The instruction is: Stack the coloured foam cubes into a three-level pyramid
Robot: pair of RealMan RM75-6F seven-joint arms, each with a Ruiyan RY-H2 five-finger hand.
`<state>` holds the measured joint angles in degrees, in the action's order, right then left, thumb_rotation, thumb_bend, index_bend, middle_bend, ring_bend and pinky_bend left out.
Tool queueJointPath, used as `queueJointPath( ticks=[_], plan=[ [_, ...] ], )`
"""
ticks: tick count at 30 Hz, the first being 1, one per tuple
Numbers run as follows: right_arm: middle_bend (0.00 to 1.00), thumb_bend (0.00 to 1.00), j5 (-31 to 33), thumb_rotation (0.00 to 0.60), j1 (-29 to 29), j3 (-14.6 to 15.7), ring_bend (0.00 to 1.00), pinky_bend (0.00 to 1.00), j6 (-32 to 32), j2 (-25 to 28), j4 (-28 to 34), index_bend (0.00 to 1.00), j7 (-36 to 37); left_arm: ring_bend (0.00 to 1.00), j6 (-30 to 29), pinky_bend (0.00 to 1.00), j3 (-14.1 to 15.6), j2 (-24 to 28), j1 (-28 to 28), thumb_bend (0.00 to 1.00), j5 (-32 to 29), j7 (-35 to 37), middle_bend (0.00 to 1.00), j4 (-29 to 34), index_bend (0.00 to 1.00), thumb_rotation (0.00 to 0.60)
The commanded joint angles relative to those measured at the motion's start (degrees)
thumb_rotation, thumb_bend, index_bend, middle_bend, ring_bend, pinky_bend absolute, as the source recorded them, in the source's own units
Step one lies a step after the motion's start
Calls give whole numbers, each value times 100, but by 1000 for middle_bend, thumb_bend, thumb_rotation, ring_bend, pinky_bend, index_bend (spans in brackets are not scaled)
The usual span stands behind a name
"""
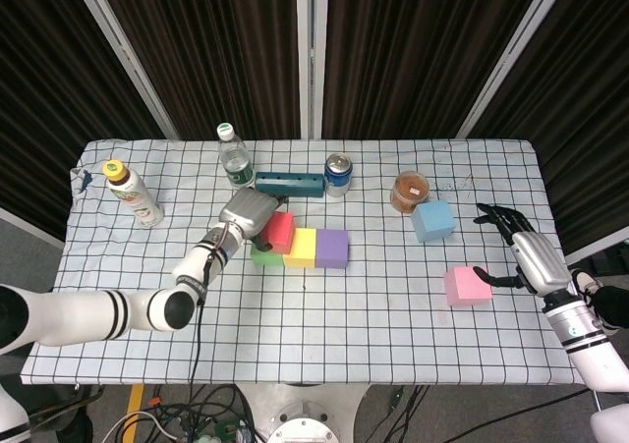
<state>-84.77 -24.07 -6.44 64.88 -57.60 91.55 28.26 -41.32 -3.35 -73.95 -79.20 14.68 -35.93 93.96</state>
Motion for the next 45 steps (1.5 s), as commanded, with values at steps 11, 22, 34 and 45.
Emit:
queueJointPath(
  ticks=[11, 22, 34, 45],
  plan=[
    [214, 200, -32, 600, -12, 2, 42, 0, 4, -22, -99, 0, 123, 64, 27, 140, 57, 262, 325, 128, 1286, 420, 78, 300, 61, 600],
    [214, 200, 29, 600, -46, -15, 42, 0, -52, -48, -86, 0, 68, 112, 195, 133, 57, 50, 594, 131, 2484, 827, 164, -174, 157, 600],
    [214, 200, 64, 600, -34, -22, 42, 0, -45, -46, -81, 0, 65, 262, 180, 136, 72, -158, 521, 131, 2308, 828, 359, -482, 273, 600],
    [214, 200, 45, 600, -1, -27, 42, 0, 21, -19, -71, 0, 90, 279, -11, 137, 34, 2, 335, 131, 1854, 609, 379, -123, 278, 600]
  ],
)
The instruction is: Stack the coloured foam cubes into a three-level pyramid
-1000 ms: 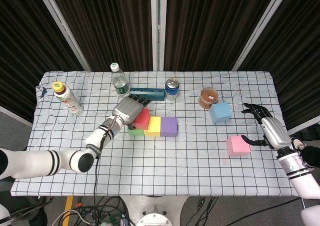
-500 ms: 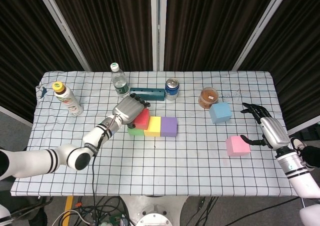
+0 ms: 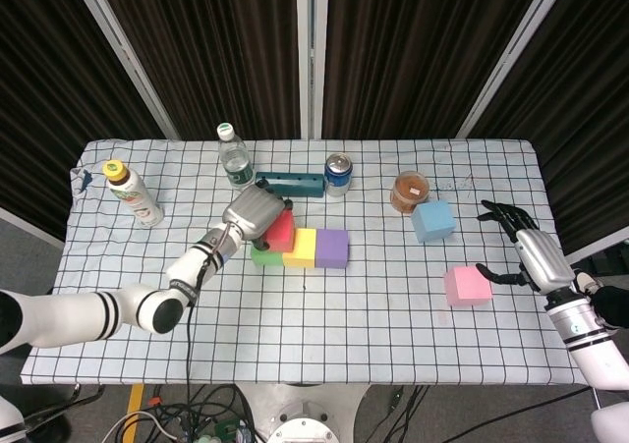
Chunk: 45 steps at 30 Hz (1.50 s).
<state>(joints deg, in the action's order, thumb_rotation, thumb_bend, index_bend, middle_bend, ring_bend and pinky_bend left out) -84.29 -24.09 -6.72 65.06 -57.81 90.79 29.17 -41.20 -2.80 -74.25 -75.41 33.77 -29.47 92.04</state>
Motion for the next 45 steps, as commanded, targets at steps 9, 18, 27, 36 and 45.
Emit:
queueJointPath(
  ticks=[9, 18, 27, 36, 45],
  plan=[
    [215, 200, 3, 600, 22, 16, 43, 0, 1, 7, 11, 0, 2, 278, -49, 137, 54, -85, -254, 132, -336, -285, 377, 72, 277, 600],
    [215, 200, -7, 600, 45, 20, 42, 0, 23, 55, 18, 0, 32, 279, -109, 137, 134, -189, -421, 132, -722, -454, 368, 69, 267, 600],
    [215, 200, -2, 600, 51, 19, 42, 0, 13, 85, 27, 0, 46, 279, -206, 138, 208, -260, -518, 132, -919, -597, 364, 75, 253, 600],
    [215, 200, 2, 600, 34, 10, 42, 0, -15, 70, 16, 0, 70, 278, -242, 138, 244, -259, -550, 133, -1054, -642, 309, 104, 185, 600],
    [215, 204, -5, 600, 31, 5, 42, 0, -11, 54, -12, 0, 112, 278, -332, 138, 248, -249, -561, 132, -1056, -688, 225, 187, 107, 600]
  ],
)
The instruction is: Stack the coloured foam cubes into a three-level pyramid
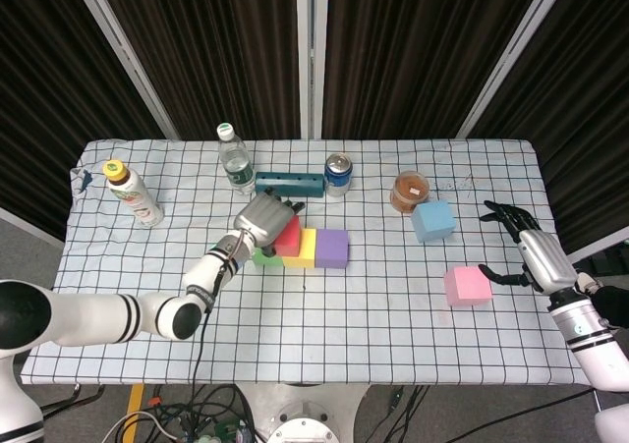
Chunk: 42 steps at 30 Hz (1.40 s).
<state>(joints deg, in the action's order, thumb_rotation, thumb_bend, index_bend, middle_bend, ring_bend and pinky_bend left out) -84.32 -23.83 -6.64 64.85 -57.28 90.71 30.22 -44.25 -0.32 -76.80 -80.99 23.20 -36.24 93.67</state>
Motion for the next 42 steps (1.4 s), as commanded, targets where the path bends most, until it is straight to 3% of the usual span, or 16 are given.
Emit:
queueJointPath(
  ticks=[1, 13, 18, 21, 26, 31, 36, 42],
  plan=[
    [215, 207, -4, 600, 5, -2, 42, 0, 10, 2, -6, 0, 12, 278, -38, 137, 1, 12, -6, 132, 1, -23, 223, 38, 104, 600],
    [215, 212, -20, 600, 23, 4, 42, 0, 41, 9, -10, 0, 52, 272, -138, 136, 13, 35, -11, 131, 11, -106, 181, 175, 77, 600],
    [214, 212, -31, 600, 45, 24, 42, 0, 56, 24, 17, 0, 15, 133, -275, 115, -48, 182, 163, 132, 243, 89, 100, 366, 55, 600],
    [214, 212, -46, 600, 90, 62, 42, 0, 84, 68, 57, 0, -64, 43, -635, 94, -126, 378, 510, 131, 807, 426, 43, 673, 54, 600],
    [214, 195, 39, 600, 208, 203, 42, 0, 22, 116, 202, 0, -364, 18, -1244, 93, -96, 884, 1240, 131, 1836, 1033, 33, 1271, 54, 600],
    [217, 14, 263, 600, 339, 392, 42, 0, -174, -65, 262, 0, -619, 18, -1885, 92, 91, 1263, 2001, 131, 2627, 1423, 33, 1503, 54, 600],
    [216, 0, 475, 600, 358, 463, 42, 0, -411, -465, -118, 0, -722, 18, -2254, 91, 247, 1406, 2669, 131, 3149, 1847, 33, 1494, 55, 600],
    [224, 0, 539, 600, 290, 403, 42, 0, -526, -948, -789, 0, -770, 17, -2292, 91, 283, 1478, 3149, 131, 3499, 2205, 33, 1449, 55, 600]
  ],
)
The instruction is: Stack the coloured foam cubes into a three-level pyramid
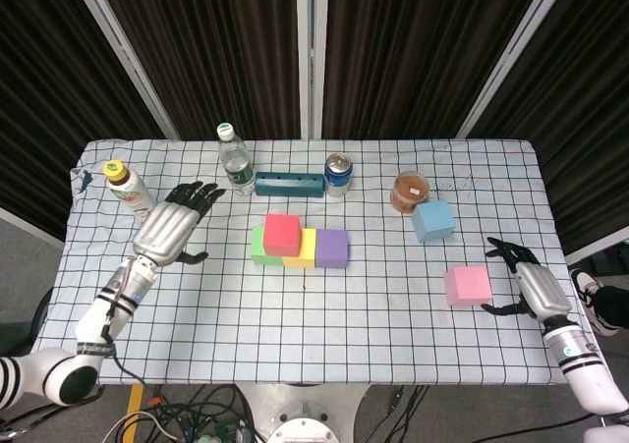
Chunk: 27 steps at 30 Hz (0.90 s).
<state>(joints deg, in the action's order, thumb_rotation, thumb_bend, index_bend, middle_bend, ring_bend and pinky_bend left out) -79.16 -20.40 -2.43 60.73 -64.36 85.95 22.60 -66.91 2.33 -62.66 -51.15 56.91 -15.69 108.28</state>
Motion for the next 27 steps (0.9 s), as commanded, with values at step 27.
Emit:
queueJointPath(
  ticks=[27],
  plan=[
    [434, 213, -415, 600, -1204, -739, 90, 7, -583, 45, 637, 44, 250, 18, 12, 92, -437, 208, 1243, 130, 665, 738, 33, -463, 56, 600]
  ],
)
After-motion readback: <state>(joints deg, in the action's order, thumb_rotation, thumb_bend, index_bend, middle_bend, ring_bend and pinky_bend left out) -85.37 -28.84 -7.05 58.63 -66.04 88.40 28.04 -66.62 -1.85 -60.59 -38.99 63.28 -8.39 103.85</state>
